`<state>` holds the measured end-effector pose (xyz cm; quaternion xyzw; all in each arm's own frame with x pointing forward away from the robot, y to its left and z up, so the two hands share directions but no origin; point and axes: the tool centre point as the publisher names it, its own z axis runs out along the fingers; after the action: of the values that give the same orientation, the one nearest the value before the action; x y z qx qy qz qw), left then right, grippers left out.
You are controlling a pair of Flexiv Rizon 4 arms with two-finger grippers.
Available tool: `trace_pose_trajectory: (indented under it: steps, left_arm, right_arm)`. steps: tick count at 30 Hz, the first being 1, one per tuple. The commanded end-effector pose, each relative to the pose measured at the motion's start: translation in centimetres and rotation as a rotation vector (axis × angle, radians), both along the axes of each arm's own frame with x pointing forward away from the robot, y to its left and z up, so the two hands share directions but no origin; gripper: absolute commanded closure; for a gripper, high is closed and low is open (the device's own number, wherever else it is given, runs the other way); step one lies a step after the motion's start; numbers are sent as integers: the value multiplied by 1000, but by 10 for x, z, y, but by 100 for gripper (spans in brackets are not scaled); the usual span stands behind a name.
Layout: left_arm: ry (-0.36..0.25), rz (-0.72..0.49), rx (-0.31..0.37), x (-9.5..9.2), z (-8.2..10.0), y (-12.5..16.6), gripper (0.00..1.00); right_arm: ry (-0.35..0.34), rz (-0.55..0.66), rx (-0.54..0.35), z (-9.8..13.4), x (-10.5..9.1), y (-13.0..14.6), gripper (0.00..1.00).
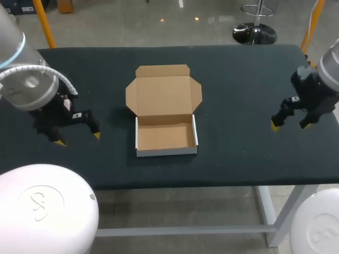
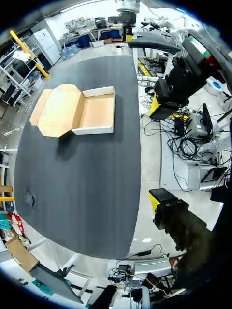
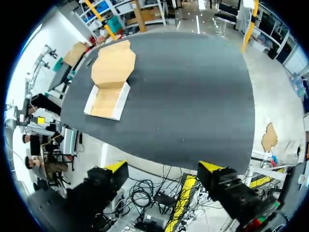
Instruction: Assemble the packaging by folding the flat box into shape, placing the metal phone stand inside, and closing the box properly
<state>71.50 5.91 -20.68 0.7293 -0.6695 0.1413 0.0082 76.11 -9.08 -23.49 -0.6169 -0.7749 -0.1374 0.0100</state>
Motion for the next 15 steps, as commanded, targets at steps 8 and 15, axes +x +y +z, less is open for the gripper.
trace_pose_trajectory:
  steps: [8,15]
  left_arm:
    - [27,23,12,24,-14,-4,0]
    - [32,62,21,46,-38,-4,0]
  right_arm:
    - [8,1,-1,3,1,0,0]
    - [8,1,-1,3,1,0,0]
